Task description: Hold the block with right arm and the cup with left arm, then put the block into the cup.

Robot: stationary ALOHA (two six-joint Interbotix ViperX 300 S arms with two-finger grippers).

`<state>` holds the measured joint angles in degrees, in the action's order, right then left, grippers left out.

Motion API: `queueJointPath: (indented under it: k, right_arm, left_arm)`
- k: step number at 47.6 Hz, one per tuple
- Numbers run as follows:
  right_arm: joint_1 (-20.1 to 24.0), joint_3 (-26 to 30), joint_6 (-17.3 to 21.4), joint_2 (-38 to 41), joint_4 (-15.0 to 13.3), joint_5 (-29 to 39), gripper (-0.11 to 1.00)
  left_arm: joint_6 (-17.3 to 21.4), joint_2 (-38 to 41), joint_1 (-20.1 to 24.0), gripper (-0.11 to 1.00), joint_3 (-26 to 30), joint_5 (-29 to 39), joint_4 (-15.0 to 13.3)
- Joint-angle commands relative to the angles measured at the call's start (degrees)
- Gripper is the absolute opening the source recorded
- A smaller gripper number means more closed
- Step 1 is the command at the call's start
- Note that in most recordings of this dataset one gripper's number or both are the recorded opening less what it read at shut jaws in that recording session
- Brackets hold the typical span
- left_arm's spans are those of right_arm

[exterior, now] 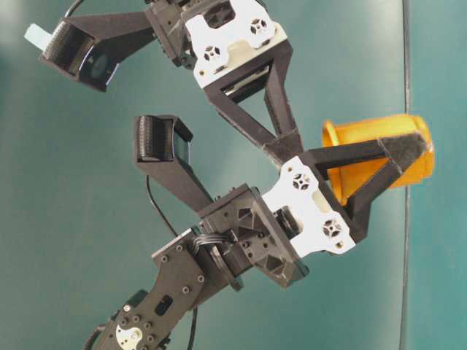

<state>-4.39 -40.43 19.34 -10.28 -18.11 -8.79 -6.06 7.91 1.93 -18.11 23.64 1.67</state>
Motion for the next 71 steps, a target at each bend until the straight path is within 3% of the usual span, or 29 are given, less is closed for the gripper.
queueJointPath:
  k: [1, 71]
  right_arm:
    - [0.09, 0.97, -0.09, -0.70, -0.09, -0.53, 0.55]
    - [0.00, 0.97, -0.44, -0.70, -0.18, -0.18, 0.55]
  left_arm:
    - [0.09, -1.05, -0.18, 0.68, 0.88, -0.44, 0.00]
    - [0.18, -1.05, -0.18, 0.68, 0.88, -0.70, 0.00]
